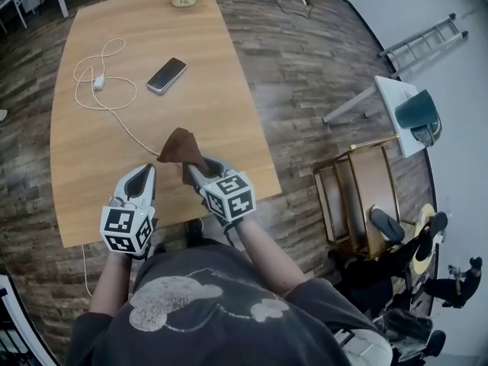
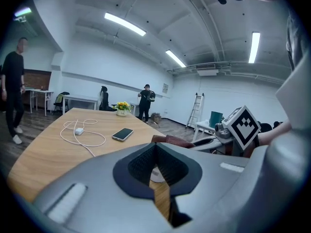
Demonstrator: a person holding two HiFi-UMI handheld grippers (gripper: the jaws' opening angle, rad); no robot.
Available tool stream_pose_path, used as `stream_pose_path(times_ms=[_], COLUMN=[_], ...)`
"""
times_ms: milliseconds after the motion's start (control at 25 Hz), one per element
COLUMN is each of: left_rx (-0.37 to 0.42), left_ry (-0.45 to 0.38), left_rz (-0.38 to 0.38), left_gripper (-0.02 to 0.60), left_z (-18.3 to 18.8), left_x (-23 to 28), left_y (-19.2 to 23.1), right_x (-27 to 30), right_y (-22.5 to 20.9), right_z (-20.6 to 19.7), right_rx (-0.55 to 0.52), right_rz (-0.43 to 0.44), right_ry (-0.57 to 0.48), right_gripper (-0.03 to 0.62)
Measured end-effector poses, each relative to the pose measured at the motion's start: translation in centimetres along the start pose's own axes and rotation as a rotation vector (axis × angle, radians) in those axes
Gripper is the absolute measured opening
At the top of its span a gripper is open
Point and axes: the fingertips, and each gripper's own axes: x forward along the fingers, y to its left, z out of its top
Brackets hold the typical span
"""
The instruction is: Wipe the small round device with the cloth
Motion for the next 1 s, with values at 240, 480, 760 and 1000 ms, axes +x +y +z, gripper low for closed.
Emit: stream_pose_path(times_ms=[240, 480, 760, 1000], left_rx=[-0.014, -0.004, -0.008, -0.007], left_ry=[0.004, 0.014, 0.015, 0.038], left_rz=[0.049, 0.062, 0.056, 0.016], left_gripper=[0.018, 0.018, 0.018, 0.018], left_z=[-0.2, -0.6, -0.4, -0.5], left_x=[1.8, 2.8, 2.8, 2.3], left_y=[0.0, -0.6, -0.4, 1.1], right_x=[-1.5, -3.3, -4.2, -3.1], right_y=[-4.8, -9.1, -6.8, -0.8], right_z=[-1.8, -2.8, -0.1, 0.5], right_rx=[0.020, 0.054, -0.006, -0.056], right_rz=[-0.028, -0.097, -0.059, 0.070], right_ry=[0.035, 0.046, -0.039, -0.077], right_gripper=[0.080, 0.079, 0.080, 0.080])
